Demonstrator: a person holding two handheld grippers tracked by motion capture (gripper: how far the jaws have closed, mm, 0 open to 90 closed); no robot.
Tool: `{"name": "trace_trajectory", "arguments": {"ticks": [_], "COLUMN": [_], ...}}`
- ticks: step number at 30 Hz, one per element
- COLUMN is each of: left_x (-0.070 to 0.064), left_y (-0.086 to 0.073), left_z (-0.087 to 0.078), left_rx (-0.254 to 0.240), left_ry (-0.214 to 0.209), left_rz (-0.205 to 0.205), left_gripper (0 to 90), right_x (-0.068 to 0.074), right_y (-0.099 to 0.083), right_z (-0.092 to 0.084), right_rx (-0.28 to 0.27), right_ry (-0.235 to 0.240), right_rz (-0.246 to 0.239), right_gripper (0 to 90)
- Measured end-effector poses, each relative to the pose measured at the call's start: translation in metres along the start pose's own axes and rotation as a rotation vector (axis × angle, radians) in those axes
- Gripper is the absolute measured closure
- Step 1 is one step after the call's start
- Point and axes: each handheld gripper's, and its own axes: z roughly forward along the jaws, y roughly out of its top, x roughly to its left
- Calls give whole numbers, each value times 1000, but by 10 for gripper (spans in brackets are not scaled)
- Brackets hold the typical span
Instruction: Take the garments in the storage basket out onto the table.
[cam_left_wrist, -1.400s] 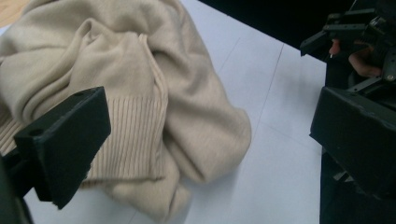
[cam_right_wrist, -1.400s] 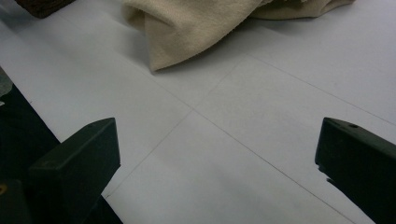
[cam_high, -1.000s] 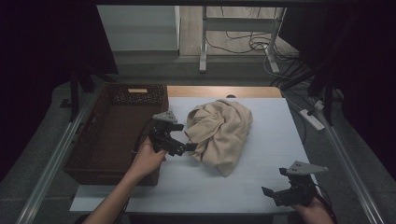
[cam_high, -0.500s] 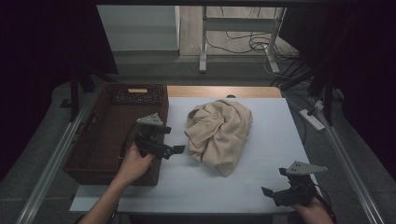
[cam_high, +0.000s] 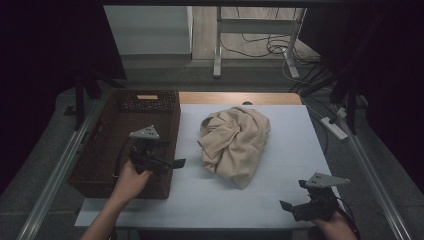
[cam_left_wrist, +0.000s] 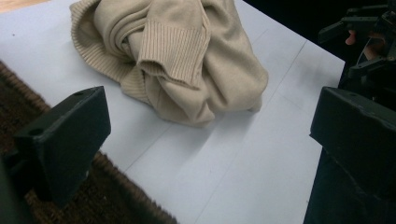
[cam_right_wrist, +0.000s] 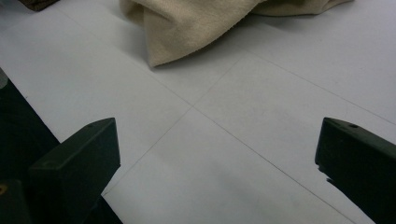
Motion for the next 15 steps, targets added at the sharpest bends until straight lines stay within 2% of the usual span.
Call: {"name": "trace_trajectory", "arguments": {"ticks": [7,15], "left_x": [-3,-10], "left_y": [-9,-21], "left_z": [-12,-26], "left_rx": [-21,-28], "left_ry": [0,22], "left_rz": [-10,-7], "left_gripper": [0,0], "right_x": [0,0], "right_y": [0,0], "right_z": [0,0], "right_rx": [5,6], "right_ry": [-1,-2], "right_rz": [-2,-4], "right_gripper": [2,2]}}
